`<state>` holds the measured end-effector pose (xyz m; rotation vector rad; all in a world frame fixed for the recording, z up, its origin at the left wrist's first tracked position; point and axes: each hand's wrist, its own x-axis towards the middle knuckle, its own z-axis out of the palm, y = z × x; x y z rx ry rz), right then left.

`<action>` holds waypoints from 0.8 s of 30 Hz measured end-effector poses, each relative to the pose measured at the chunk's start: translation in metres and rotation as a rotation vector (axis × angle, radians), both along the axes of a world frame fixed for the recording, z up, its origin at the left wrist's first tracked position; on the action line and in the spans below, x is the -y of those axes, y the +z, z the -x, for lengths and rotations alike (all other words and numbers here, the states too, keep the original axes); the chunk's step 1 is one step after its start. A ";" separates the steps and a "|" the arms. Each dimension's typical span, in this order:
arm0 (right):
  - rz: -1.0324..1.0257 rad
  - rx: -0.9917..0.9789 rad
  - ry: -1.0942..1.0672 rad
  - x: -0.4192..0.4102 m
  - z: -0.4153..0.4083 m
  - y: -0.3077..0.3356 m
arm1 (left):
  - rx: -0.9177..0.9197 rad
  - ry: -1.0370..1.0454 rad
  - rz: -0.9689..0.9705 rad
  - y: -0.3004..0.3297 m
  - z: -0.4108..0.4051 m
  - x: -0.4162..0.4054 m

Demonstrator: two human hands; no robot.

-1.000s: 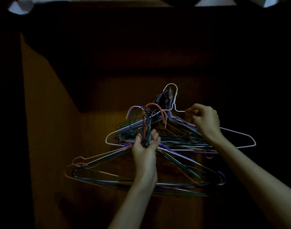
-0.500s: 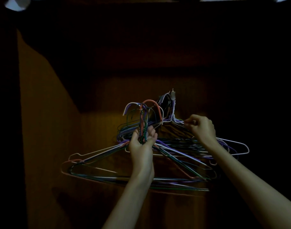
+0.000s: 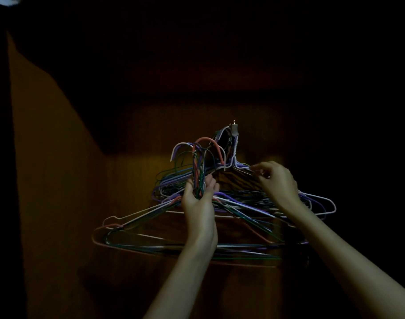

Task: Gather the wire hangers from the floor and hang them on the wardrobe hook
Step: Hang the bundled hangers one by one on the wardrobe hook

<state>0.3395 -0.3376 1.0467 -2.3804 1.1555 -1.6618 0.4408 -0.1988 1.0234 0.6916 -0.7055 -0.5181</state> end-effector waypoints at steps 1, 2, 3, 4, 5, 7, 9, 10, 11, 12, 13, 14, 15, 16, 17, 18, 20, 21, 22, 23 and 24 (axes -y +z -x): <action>-0.013 -0.012 0.011 -0.001 0.001 -0.001 | -0.002 0.000 0.000 0.000 0.001 0.000; -0.024 -0.018 0.029 -0.002 0.003 -0.002 | -0.003 0.002 0.001 0.000 0.002 0.000; -0.025 -0.023 0.049 -0.005 0.004 -0.002 | -0.005 0.003 0.002 0.000 0.002 0.000; -0.022 -0.030 0.065 -0.009 0.005 -0.002 | -0.010 0.001 0.006 0.000 0.003 0.000; -0.013 -0.036 0.078 -0.015 0.005 -0.002 | -0.018 -0.004 0.012 -0.001 0.004 0.000; -0.004 -0.032 0.147 -0.030 0.005 -0.003 | -0.029 -0.010 0.023 -0.001 0.007 0.000; -0.072 -0.034 0.307 -0.049 0.004 -0.005 | -0.019 -0.004 0.025 -0.002 0.010 -0.002; -0.121 -0.061 0.388 -0.058 0.003 -0.007 | -0.010 -0.002 0.025 -0.003 0.011 -0.003; -0.163 -0.097 0.446 -0.065 0.002 -0.010 | -0.003 -0.002 0.025 -0.004 0.012 -0.004; -0.190 -0.126 0.481 -0.070 0.001 -0.013 | 0.002 -0.003 0.025 -0.005 0.012 -0.006; -0.204 -0.139 0.501 -0.073 0.000 -0.016 | 0.004 -0.003 0.024 -0.005 0.012 -0.007; -0.213 -0.140 0.508 -0.076 0.000 -0.018 | 0.002 -0.004 0.023 -0.006 0.013 -0.009; -0.224 -0.131 0.510 -0.077 0.000 -0.019 | 0.000 -0.003 0.022 -0.007 0.013 -0.011; -0.241 -0.121 0.512 -0.078 0.000 -0.020 | 0.000 -0.005 0.022 -0.008 0.013 -0.013; -0.259 -0.111 0.519 -0.080 0.000 -0.020 | 0.005 -0.007 0.018 -0.008 0.013 -0.015; -0.273 -0.100 0.524 -0.081 -0.001 -0.020 | 0.014 -0.010 0.012 -0.009 0.013 -0.018; -0.281 -0.068 0.524 -0.085 -0.001 -0.022 | 0.038 -0.016 -0.007 -0.011 0.013 -0.022; -0.280 -0.050 0.523 -0.087 -0.002 -0.023 | 0.045 -0.018 -0.015 -0.011 0.013 -0.024; -0.277 -0.031 0.521 -0.089 -0.003 -0.024 | 0.045 -0.020 -0.016 -0.012 0.013 -0.026; -0.272 -0.013 0.516 -0.091 -0.004 -0.025 | 0.040 -0.021 -0.018 -0.013 0.012 -0.027; -0.264 0.004 0.504 -0.093 -0.005 -0.026 | 0.035 -0.017 -0.022 -0.013 0.012 -0.029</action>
